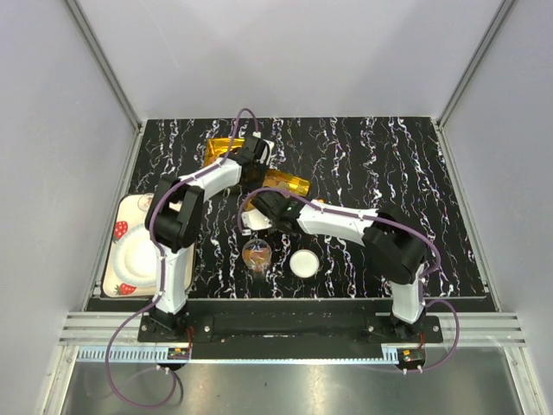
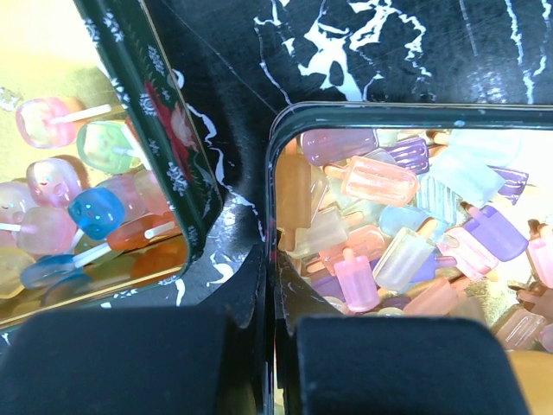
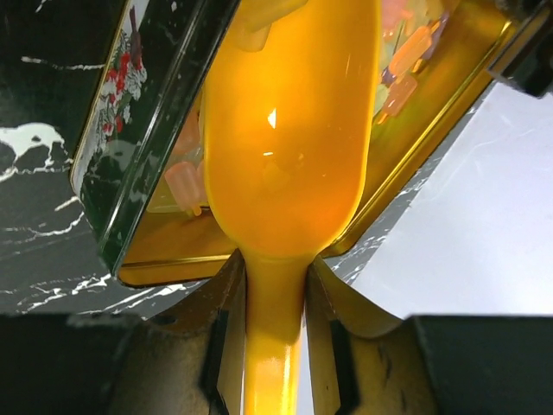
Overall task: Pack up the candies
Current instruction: Scoop the fake candies from the storage box.
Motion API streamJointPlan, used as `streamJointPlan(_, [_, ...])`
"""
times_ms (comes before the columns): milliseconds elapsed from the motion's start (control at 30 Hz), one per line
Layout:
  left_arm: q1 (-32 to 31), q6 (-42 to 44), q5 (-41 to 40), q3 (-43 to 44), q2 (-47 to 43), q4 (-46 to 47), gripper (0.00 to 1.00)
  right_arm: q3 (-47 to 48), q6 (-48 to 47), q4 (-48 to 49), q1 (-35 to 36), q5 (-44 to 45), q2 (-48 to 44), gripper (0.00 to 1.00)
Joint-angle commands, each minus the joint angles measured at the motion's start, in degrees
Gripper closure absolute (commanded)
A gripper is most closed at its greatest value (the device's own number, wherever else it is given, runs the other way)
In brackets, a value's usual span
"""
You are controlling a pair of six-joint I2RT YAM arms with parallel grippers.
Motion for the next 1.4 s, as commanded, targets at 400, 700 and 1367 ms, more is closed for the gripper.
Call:
streamJointPlan(400, [-0.3, -1.5, 1.9, 1.1, -3.4, 4.8, 1.00, 5.0, 17.6, 1.0, 0.7, -11.0, 6.0, 1.00])
streamJointPlan(700, [-0.2, -1.6, 1.9, 1.1, -3.2, 4.8, 1.00, 3.4, 25.8, 1.9, -3.0, -19.3, 1.0, 1.00])
streamJointPlan(1367, [0.4, -1.7, 1.9, 1.0, -3.2, 4.8, 1.00, -3.0, 33.4, 5.9, -11.0, -35.4, -6.9, 1.00])
